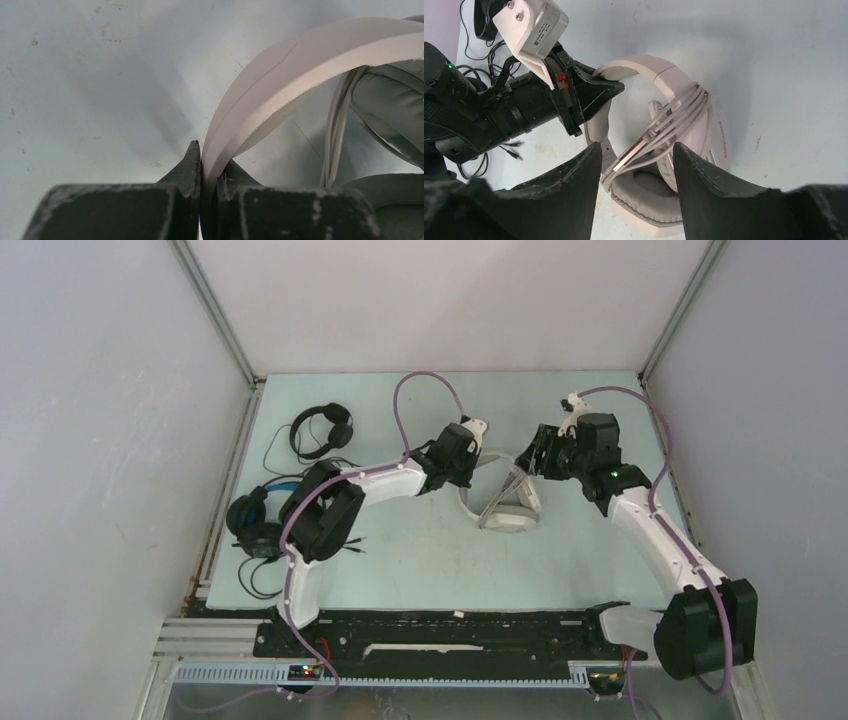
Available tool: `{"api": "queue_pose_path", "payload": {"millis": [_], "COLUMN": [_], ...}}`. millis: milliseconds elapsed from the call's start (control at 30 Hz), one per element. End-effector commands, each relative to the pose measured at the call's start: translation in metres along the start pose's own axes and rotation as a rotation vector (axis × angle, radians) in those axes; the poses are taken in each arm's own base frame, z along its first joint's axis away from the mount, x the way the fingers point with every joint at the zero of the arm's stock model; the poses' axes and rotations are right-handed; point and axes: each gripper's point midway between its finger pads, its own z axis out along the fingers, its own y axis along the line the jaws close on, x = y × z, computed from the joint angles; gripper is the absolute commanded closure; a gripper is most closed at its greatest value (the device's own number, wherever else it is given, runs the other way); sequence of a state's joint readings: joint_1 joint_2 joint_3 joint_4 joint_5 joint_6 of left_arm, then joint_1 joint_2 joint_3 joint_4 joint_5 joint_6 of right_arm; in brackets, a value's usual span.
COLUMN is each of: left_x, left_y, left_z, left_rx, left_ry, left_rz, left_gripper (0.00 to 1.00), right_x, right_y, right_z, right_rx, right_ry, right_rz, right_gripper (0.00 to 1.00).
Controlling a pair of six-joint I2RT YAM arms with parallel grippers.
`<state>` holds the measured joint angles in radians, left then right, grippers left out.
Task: Wrap the headphones
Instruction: Place the headphones at the center of the board.
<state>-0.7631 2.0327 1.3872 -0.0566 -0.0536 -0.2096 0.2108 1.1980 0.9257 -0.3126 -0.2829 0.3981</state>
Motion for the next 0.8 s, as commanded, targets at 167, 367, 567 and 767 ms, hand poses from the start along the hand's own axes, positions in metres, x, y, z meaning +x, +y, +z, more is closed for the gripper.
{"api": "queue_pose_path", "payload": {"millis": [167,367,567,767], "left_x": [-0.053,-0.047,-0.051,-0.077], "left_y": [-0.018,-0.018,-0.020,-0.022], "left_z": [0.000,0.006,0.006,-0.016], "left_rx": [0.060,0.058,0.067,0.107], "left_ry": [-0.103,-0.089,-0.093,-0.146], "left_rz": [-0.049,-0.057,-0.108,-0.187], "left_gripper": [0.95,0.90,0.79,0.57], "right_x": [0.002,0.023,0.032,0.046], "right_y": [-0.007,-0.014,-0.016,-0.021], "right_z": [0.031,0.045,0.057,0.067], "right_rx": [0.016,0.066,0.099,0.152], "right_ry": [-0.003,0.056,0.068,0.097], "right_rz": [0.183,0.174,0.148,0.127], "right_gripper": [0.50,0.53,0.66,0.69]}}
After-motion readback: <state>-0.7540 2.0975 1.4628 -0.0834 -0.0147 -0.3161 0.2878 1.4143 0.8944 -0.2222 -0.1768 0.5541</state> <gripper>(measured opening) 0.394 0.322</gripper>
